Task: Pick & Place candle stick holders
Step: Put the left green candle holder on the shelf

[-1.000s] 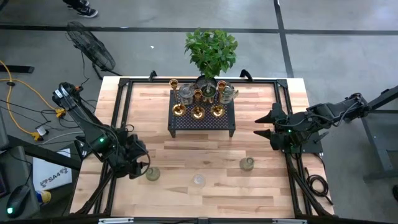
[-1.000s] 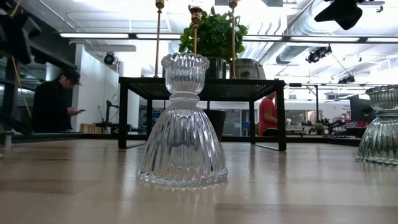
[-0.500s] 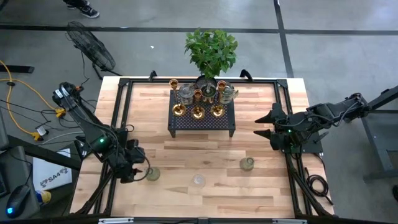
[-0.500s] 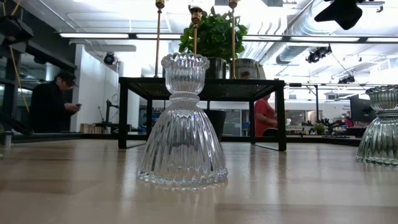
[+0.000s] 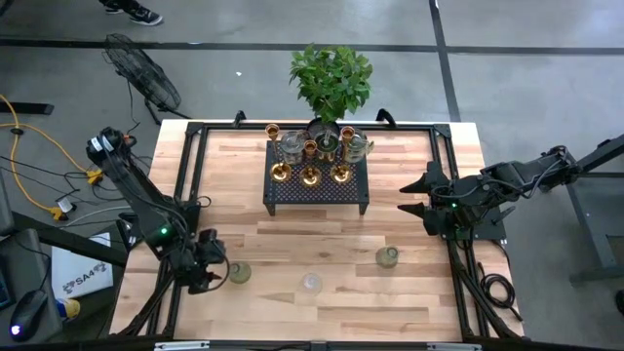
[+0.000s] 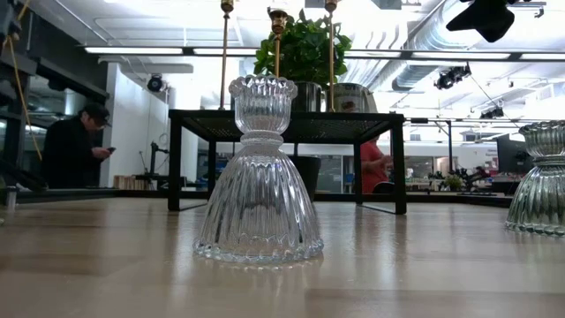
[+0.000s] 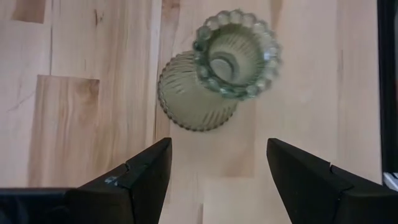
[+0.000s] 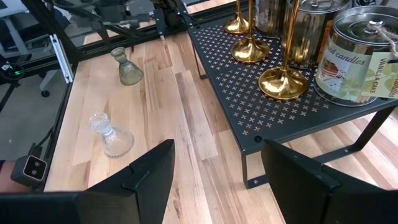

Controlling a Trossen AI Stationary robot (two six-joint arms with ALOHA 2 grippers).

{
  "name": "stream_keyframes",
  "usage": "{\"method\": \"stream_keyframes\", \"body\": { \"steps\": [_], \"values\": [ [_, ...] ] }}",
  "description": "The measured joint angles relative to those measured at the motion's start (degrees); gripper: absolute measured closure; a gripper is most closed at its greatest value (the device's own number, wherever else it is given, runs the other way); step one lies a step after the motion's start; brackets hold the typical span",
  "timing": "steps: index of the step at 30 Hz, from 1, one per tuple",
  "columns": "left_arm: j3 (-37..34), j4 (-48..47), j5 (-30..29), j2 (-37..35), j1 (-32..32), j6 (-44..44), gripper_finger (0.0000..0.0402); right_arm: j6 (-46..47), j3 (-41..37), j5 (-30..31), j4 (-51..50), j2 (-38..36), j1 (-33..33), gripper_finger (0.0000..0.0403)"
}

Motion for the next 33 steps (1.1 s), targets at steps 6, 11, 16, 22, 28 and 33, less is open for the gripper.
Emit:
{"method": "stream_keyframes", "body": {
  "steps": [6, 11, 16, 22, 28, 33],
  "values": [
    [-6.06, 9.28, -2.94, 0.00, 0.10, 0.36, 0.0146, 0.00, 0.00, 0.00, 0.00, 0.00, 0.01, 0.0170],
    [-8.28, 13.01, -5.57, 0.00, 0.10, 0.39, 0.0146, 0.00, 0.00, 0.00, 0.00, 0.00, 0.00, 0.0170],
    [-8.38, 15.07, -7.47, 0.00, 0.11, 3.41, 0.0146, -0.02, 0.00, 0.00, 0.00, -0.02, 0.02, 0.0170],
    [-8.38, 19.78, -9.45, 0.37, 0.10, 9.52, 0.0146, -0.02, 0.00, 0.00, 0.00, 0.00, 0.00, 0.0170],
    [-8.38, 22.89, -10.79, 3.57, 0.10, 12.72, 0.0146, 0.00, 0.00, 0.00, 0.00, -0.02, 0.01, 0.0170],
    [-8.38, 24.70, -12.18, 5.73, 0.11, 13.18, 0.0146, -0.01, 0.00, 0.00, 0.00, 0.00, 0.02, 0.0170]
  ]
}}
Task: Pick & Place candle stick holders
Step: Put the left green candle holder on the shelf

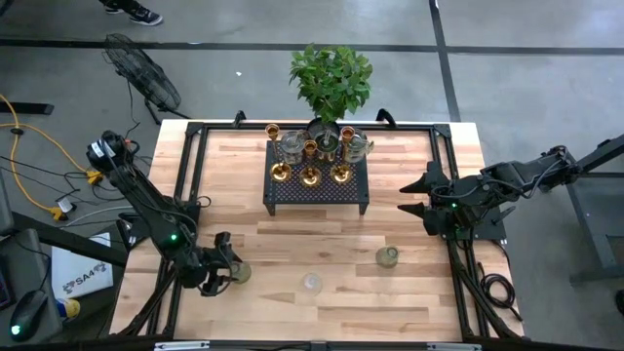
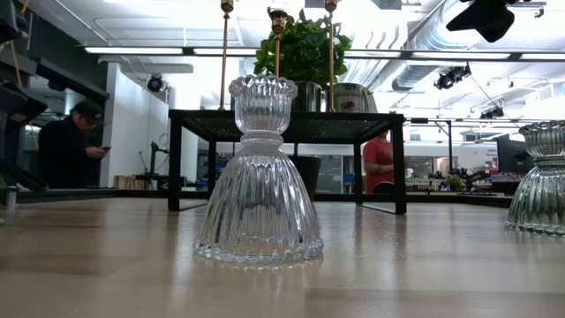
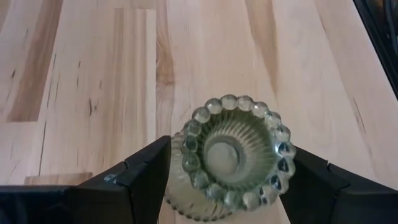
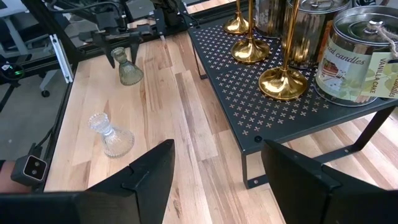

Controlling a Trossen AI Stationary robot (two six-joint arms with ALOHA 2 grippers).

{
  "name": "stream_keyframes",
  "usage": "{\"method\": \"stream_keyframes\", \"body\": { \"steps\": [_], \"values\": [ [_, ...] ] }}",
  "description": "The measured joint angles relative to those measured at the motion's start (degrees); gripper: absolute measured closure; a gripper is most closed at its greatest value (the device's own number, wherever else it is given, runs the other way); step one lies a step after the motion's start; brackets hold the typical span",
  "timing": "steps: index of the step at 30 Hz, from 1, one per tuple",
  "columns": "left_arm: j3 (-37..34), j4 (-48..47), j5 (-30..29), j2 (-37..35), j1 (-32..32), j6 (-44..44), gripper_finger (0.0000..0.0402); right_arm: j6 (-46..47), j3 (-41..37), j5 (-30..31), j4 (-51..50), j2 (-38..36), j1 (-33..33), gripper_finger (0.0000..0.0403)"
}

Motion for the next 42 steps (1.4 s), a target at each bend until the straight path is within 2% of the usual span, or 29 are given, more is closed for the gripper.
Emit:
{"method": "stream_keyframes", "body": {
  "steps": [5, 20, 30, 42],
  "values": [
    [0.00, 1.17, -0.99, 0.86, -0.01, 1.36, 0.0160, 0.00, 0.00, 0.00, 0.00, -0.01, 0.00, 0.0170],
    [0.02, 1.35, -1.95, 0.87, -0.01, 1.22, 0.0254, 0.01, 0.00, 0.00, 0.00, -0.01, 0.00, 0.0170],
    [0.02, 0.96, -4.49, 0.87, 0.00, 1.18, 0.0267, -0.01, 0.00, 0.00, 0.00, -0.02, 0.00, 0.0170],
    [1.06, 1.61, -17.86, 0.87, 0.08, -2.31, 0.0268, -0.01, 0.00, 0.00, 0.00, -0.02, 0.00, 0.0170]
  ]
}}
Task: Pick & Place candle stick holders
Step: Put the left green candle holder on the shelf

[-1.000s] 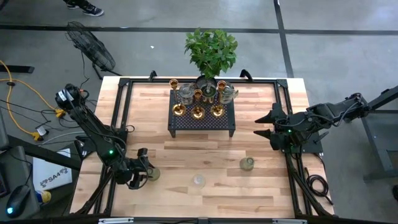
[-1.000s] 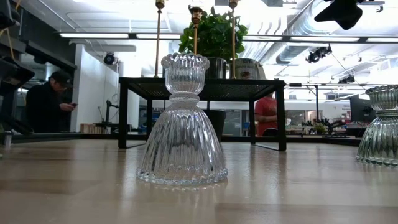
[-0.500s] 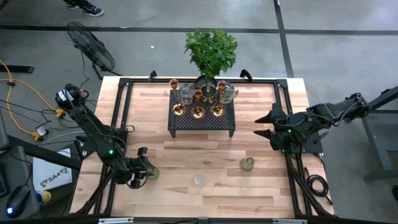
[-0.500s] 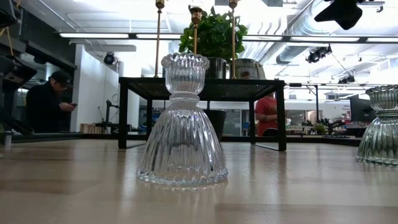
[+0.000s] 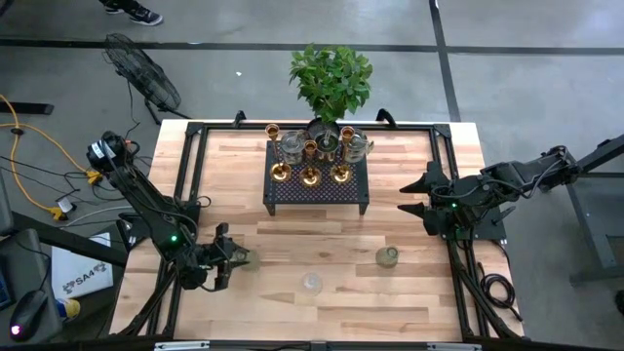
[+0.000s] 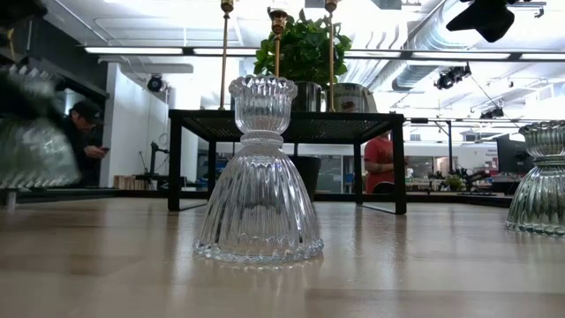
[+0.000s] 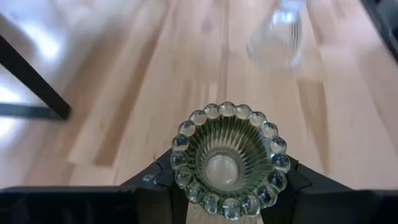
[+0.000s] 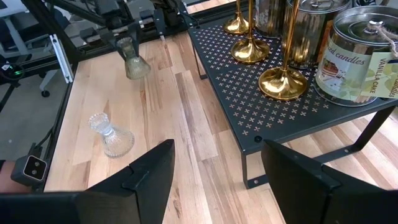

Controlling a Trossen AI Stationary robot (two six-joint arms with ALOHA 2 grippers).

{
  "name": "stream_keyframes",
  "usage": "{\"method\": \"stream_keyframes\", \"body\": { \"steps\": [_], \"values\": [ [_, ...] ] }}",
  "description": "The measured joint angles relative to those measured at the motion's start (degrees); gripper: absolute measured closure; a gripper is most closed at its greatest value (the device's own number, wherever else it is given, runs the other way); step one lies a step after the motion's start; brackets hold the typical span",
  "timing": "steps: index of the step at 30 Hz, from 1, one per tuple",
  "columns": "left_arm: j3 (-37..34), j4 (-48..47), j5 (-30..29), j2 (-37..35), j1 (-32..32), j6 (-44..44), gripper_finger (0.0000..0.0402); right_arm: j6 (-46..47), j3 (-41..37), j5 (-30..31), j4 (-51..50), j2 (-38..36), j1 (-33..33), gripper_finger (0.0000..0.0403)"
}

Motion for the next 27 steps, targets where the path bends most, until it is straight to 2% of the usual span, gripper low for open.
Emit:
{"method": "stream_keyframes", "body": {
  "steps": [3, 8, 15, 21, 27],
  "values": [
    [1.48, 0.00, -3.66, 0.00, 1.02, 0.00, 0.0269, 0.01, 0.00, 0.00, 0.00, 0.01, -0.01, 0.0170],
    [4.89, -0.01, -5.52, 0.00, 6.33, 0.62, 0.0269, 0.01, 0.00, 0.00, 0.00, 0.01, -0.01, 0.0170],
    [12.60, -0.61, -3.13, 0.00, 16.88, 6.35, 0.0269, 0.01, 0.00, 0.00, 0.00, 0.00, -0.01, 0.0170],
    [20.27, -6.73, 0.29, 0.00, 25.32, 7.98, 0.0269, 0.02, 0.00, 0.00, 0.00, 0.02, -0.02, 0.0170],
    [25.71, -12.40, 0.41, 0.00, 32.79, 7.58, 0.0269, 0.02, 0.00, 0.00, 0.00, 0.01, -0.02, 0.0170]
  ]
}}
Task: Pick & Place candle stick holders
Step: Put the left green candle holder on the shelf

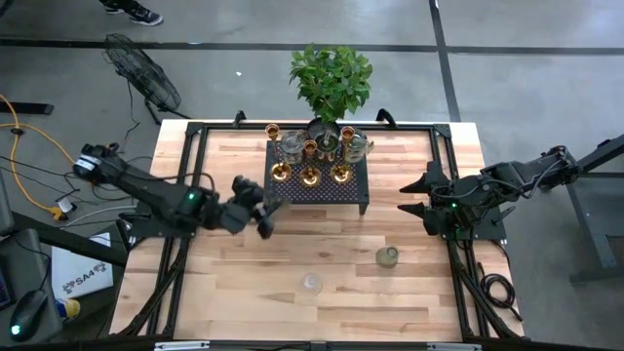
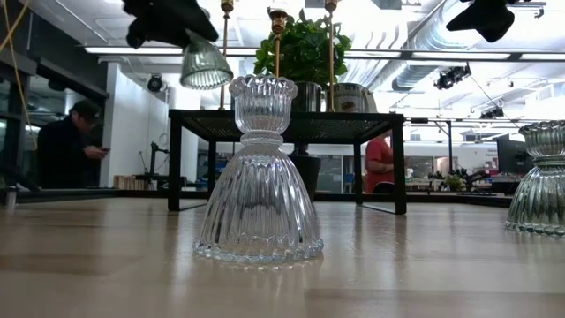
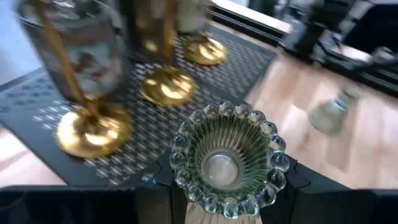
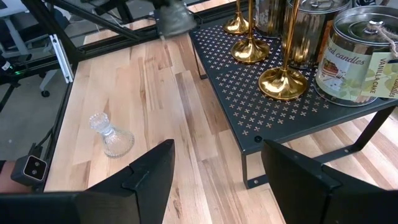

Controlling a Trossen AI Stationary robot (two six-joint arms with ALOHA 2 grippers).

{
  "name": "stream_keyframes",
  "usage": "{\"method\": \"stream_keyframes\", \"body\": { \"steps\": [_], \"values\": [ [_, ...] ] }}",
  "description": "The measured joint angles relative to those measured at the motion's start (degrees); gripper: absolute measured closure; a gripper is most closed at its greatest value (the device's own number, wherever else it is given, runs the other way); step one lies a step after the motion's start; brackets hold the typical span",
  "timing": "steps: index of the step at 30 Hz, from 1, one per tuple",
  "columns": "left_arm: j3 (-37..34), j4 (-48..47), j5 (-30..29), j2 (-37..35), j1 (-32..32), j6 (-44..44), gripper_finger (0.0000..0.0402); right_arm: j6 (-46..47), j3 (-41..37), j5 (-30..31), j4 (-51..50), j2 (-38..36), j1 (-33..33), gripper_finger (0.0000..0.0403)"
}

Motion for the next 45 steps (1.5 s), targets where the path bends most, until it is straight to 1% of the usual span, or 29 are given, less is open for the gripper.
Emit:
{"method": "stream_keyframes", "body": {
  "steps": [5, 9, 12, 14, 17, 19, 22, 25, 31, 40, 45],
  "values": [
    [1.14, -0.23, 0.77, 0.02, 5.10, 0.20, 0.0269, -0.02, 0.00, 0.00, 0.00, 0.01, 0.00, 0.0170],
    [1.18, 0.33, 3.04, 0.16, 8.70, -0.06, 0.0269, -0.01, 0.00, 0.00, 0.00, -0.01, 0.02, 0.0170],
    [1.75, 1.34, 5.15, 1.89, 11.15, -0.18, 0.0270, 0.00, 0.00, 0.00, 0.00, 0.01, 0.02, 0.0170],
    [4.06, -0.56, 6.63, 3.90, 12.30, -0.06, 0.0270, -0.01, 0.00, 0.00, 0.00, -0.01, 0.02, 0.0170],
    [9.34, -4.12, 7.73, 7.33, 13.61, 1.02, 0.0270, 0.00, 0.00, 0.00, 0.00, -0.01, 0.02, 0.0170],
    [12.40, -7.92, 7.59, 9.23, 13.82, 1.09, 0.0270, -0.01, 0.00, 0.00, 0.00, -0.01, 0.01, 0.0170],
    [15.76, -12.69, 7.21, 11.20, 14.16, -2.37, 0.0270, -0.02, 0.00, 0.00, 0.00, -0.01, 0.01, 0.0170],
    [16.68, -16.56, 6.72, 12.31, 14.16, -6.68, 0.0270, 0.00, 0.00, 0.00, 0.00, -0.01, 0.00, 0.0170],
    [16.77, -17.65, 4.31, 13.59, 14.16, -11.03, 0.0270, -0.01, 0.00, 0.00, -0.01, 0.01, 0.02, 0.0170],
    [16.74, -18.12, 4.73, 15.61, 14.27, -13.94, 0.0270, -0.01, 0.00, 0.00, 0.00, -0.01, 0.02, 0.0170],
    [16.74, -18.72, 6.10, 15.80, 15.76, -15.12, 0.0270, 0.00, 0.00, 0.00, 0.00, 0.00, 0.00, 0.0170]
  ]
}}
